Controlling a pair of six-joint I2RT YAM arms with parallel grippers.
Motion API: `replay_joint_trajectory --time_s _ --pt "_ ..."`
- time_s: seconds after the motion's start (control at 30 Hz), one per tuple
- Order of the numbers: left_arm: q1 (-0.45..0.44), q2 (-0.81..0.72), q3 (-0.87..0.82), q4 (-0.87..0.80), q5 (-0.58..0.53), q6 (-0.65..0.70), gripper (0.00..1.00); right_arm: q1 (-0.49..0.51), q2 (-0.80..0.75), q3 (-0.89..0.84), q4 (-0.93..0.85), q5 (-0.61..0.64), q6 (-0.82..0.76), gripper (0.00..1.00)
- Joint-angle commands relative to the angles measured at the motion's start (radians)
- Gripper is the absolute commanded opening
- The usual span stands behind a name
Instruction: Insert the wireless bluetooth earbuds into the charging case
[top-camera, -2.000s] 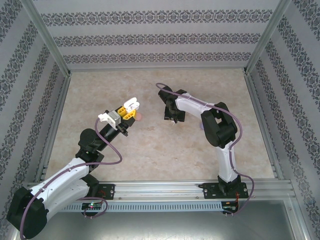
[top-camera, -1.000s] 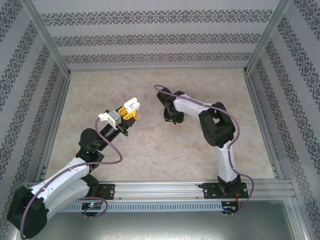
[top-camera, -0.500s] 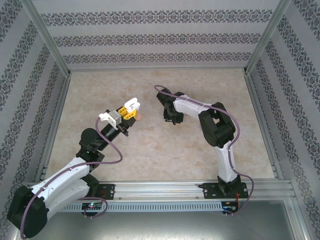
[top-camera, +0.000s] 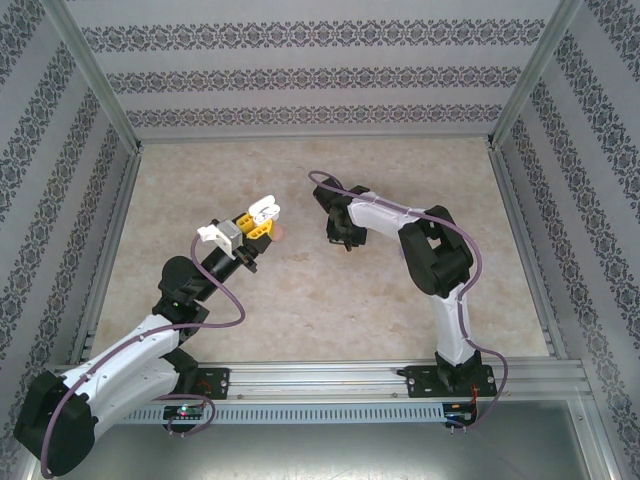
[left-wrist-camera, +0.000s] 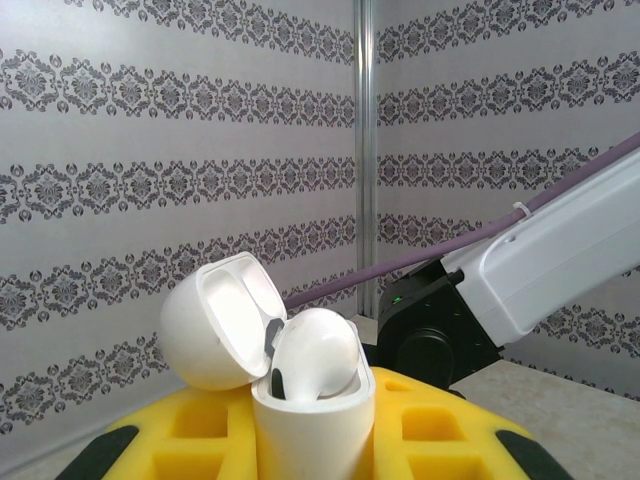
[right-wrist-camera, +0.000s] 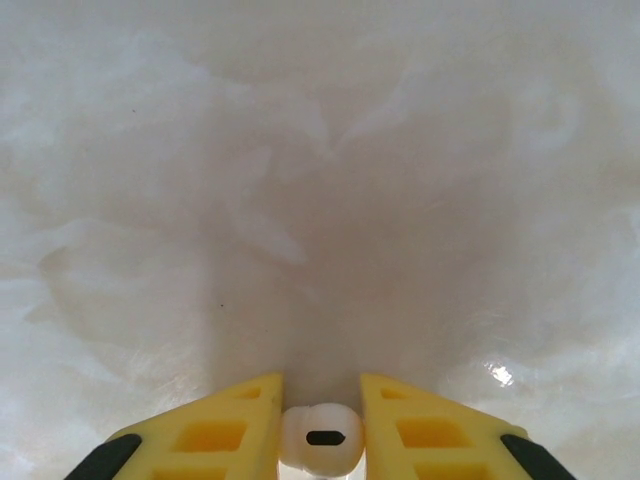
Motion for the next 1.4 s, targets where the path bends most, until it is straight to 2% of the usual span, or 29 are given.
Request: replay_joint_trajectory --time_s 0.0,0.4,0.63,0.9,1.17,1.37 --pt "-0.010 -0.002 0.011 0.055 0.023 -0.013 0.00 0.007 -0.048 -0.045 -0.005 0.027 -0.003 0.23" --pt "-0.009 0.010 0.058 0.033 0.041 0.015 0.00 0.032 -0.269 -0.062 0.028 0.073 -0.067 0.24" --pt "-0.010 0.018 0.091 0.005 0.060 0.062 0.00 0.081 -0.420 0.009 0.034 0.104 -0.157 0.25" --pt "-0.010 0.036 0.158 -0.044 0.131 0.108 0.00 0.146 -0.571 0.111 0.055 0.148 -0.262 0.26" --pt "-0.010 0.114 0.214 -0.052 0.174 0.116 0.00 0.197 -0.695 0.151 0.110 0.158 -0.342 0.27" --pt "-0.012 0.209 0.239 0.015 0.200 0.064 0.00 0.241 -0.752 0.139 0.163 0.161 -0.402 0.27"
